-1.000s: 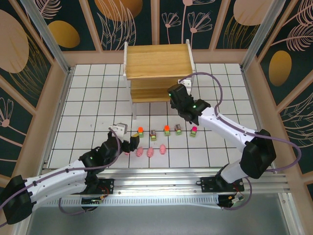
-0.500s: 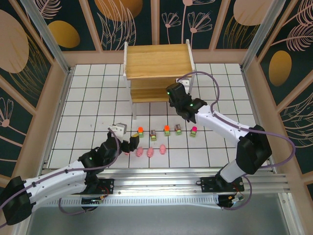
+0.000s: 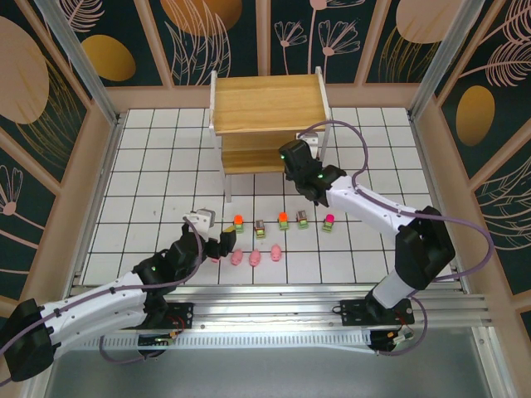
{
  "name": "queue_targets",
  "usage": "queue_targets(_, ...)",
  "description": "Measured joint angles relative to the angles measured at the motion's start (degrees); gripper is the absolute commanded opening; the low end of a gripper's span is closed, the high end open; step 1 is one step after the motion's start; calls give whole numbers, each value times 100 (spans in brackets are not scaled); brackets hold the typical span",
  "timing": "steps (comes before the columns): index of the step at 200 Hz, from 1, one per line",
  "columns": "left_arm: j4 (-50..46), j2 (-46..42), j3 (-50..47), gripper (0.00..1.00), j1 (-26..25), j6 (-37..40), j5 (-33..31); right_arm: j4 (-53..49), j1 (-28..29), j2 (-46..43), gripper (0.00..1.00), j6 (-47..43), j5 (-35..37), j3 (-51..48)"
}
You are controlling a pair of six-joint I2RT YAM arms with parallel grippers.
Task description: Place and organize the plastic toys onto the shelf
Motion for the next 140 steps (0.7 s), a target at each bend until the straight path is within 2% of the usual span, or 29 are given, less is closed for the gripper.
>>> queue_targets(78,-2,0,-4,88,2,0,0,11,-35,39,35,2,177,15)
queue_targets(140,-2,0,-4,88,0,0,0,4,-72,136,37,0,208,140)
